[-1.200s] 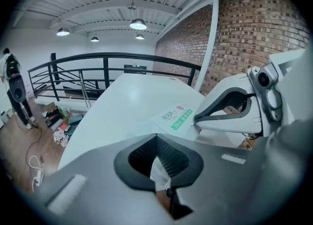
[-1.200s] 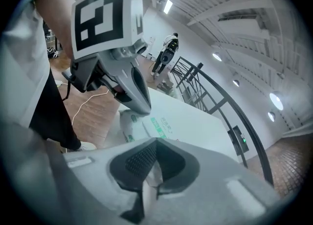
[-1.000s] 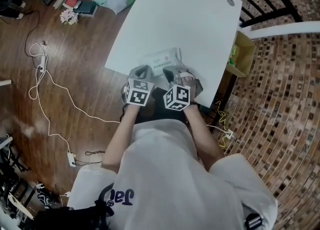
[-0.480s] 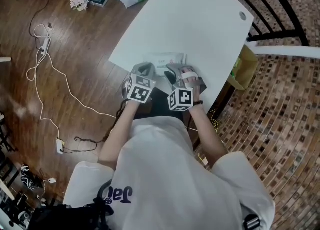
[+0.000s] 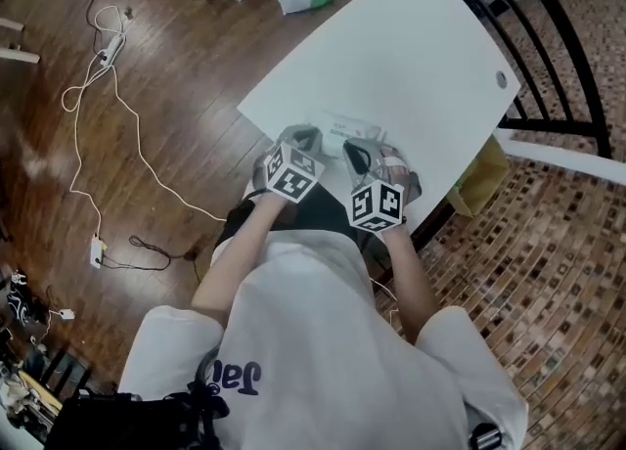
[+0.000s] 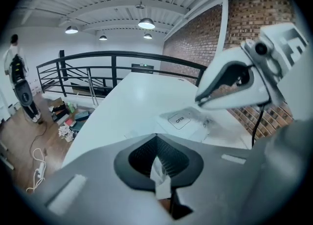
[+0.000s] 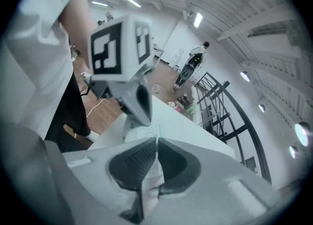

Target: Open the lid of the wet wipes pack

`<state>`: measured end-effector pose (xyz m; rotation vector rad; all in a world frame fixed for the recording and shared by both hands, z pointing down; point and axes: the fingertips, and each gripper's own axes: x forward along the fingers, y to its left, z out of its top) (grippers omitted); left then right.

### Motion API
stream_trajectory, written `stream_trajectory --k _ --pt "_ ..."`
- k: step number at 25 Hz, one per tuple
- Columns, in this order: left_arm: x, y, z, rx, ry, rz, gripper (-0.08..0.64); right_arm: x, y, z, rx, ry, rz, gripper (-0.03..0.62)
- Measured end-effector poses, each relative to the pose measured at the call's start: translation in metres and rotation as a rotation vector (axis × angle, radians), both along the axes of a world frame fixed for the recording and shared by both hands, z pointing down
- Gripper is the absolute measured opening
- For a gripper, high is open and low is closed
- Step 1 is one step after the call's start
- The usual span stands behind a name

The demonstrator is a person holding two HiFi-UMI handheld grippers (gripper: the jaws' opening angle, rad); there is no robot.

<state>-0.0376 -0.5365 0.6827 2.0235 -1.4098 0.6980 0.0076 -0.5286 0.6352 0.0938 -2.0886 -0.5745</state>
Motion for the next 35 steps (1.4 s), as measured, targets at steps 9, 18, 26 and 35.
stream_trajectory --k 9,18,26,35 --pt "0.002 -0.005 0.003 0.012 -0.015 -0.031 0.015 -0.028 -0.105 0.032 -0.213 0.056 0.169 0.020" --pt "-0.004 0.004 -0.001 0.027 0.007 -0.016 0.015 -0.033 -0.099 0.076 -0.312 0.108 0.278 -0.011" --pt "-0.040 0.048 -0.040 0.114 0.058 0.010 0.015 -0.018 -0.059 -0.006 -0.300 -0.332 0.611 -0.011" --pt "-0.057 0.089 -0.137 0.379 0.134 0.055 0.015 0.001 0.059 -0.150 -0.162 -0.873 0.693 -0.011"
